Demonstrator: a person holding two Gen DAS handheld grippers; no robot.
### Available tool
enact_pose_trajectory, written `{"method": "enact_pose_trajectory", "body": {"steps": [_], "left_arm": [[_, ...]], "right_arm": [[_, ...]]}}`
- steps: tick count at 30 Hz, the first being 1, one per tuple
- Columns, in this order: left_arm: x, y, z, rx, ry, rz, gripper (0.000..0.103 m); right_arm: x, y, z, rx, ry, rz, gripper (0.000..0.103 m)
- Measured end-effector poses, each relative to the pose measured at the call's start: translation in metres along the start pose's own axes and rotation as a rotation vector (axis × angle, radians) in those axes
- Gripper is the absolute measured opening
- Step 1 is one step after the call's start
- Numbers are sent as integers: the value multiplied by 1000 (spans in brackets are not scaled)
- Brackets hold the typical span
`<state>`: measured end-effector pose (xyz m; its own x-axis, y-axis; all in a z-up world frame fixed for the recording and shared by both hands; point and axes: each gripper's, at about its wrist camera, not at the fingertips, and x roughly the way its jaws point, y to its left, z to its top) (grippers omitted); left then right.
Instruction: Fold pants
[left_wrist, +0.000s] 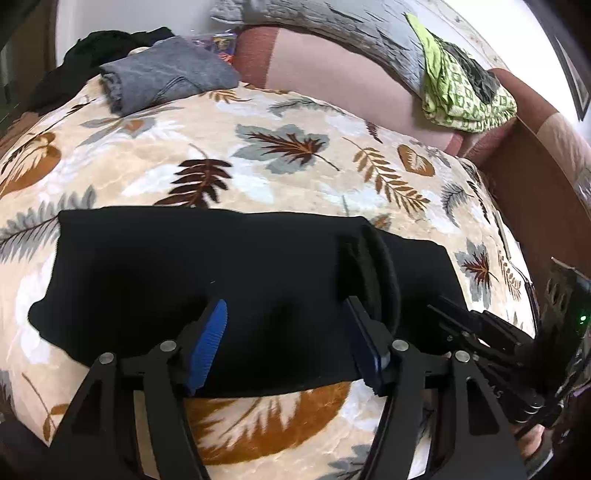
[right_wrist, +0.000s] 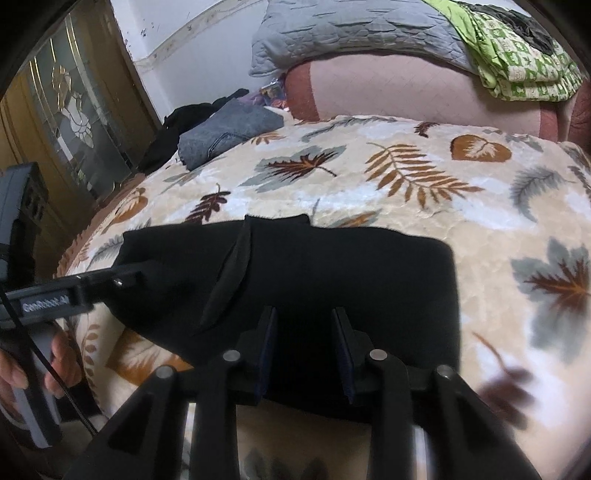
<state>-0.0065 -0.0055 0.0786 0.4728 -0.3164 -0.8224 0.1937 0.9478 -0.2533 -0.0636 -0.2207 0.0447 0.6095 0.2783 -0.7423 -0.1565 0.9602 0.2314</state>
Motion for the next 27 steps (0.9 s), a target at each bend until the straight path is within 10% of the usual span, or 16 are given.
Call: {"method": "enact_pose_trajectory", "body": {"steps": [27], "left_arm": [[-29,62,-28,-133,-51,49,65]], "right_arm": [[7,30,5,-19,11,-7,32]]}}
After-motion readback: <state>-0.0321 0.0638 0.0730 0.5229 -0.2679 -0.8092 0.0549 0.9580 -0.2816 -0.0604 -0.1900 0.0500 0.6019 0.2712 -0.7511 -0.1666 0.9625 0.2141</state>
